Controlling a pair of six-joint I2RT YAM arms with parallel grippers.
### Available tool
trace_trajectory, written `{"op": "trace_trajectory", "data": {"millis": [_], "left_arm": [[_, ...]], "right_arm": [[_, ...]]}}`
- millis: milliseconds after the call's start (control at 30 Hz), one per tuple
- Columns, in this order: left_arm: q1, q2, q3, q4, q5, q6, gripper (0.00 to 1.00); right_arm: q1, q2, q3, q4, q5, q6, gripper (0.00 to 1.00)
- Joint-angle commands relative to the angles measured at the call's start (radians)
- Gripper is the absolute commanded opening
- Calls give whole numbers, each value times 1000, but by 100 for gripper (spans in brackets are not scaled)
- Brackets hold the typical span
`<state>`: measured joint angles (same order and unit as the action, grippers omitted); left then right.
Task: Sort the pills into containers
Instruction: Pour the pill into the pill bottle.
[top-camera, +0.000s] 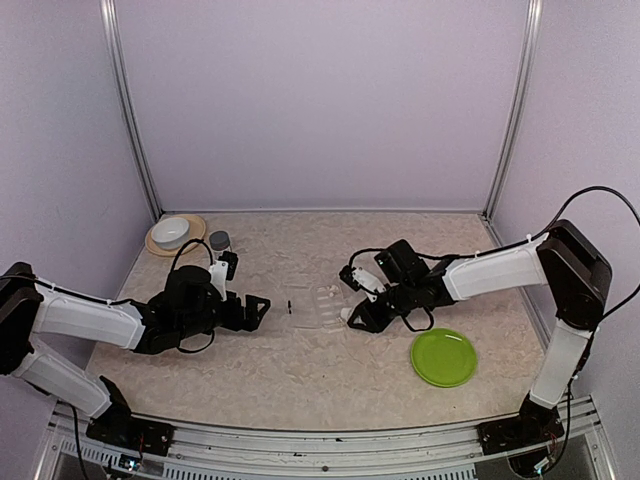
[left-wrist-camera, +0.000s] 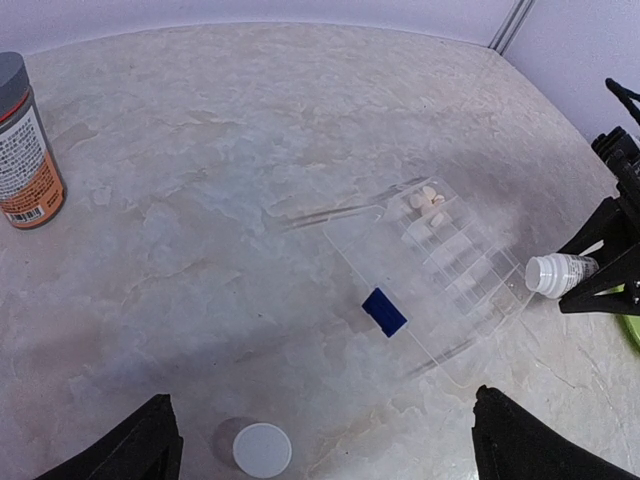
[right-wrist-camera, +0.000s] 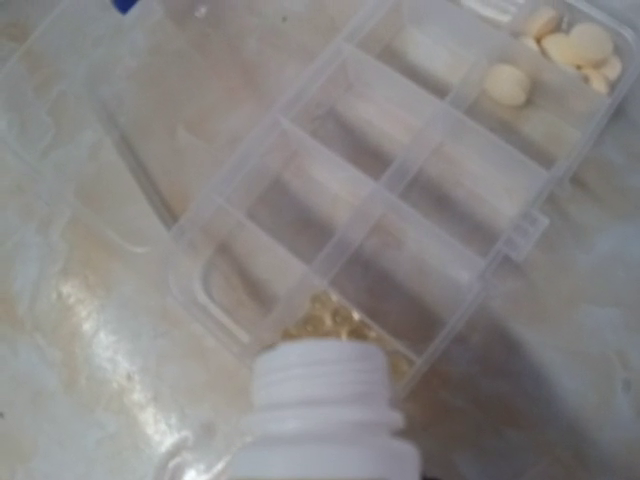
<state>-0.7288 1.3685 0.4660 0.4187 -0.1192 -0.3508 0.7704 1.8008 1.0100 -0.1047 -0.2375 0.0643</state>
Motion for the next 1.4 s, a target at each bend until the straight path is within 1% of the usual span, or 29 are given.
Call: {"op": "trace_trajectory", "data": {"millis": [0,667,933,1167,1367], "left_arm": [[8,1,-5,27,5,1,99],[7,3,-6,28,4,1,99],[7,1,-6,29,5,1,99],[8,-1,-6,28,4,1,99],[8,0,-6,28,6,1,99]], "right_arm": [[10,-28,-20,31,-17,-6,0],[10,-106,-148,228,-42,6,0],[9,-153,-260,426,-67,22,0],[10,-161,-328,573,-103,40,0],[10,-173,-401,745,-120,67,0]]}}
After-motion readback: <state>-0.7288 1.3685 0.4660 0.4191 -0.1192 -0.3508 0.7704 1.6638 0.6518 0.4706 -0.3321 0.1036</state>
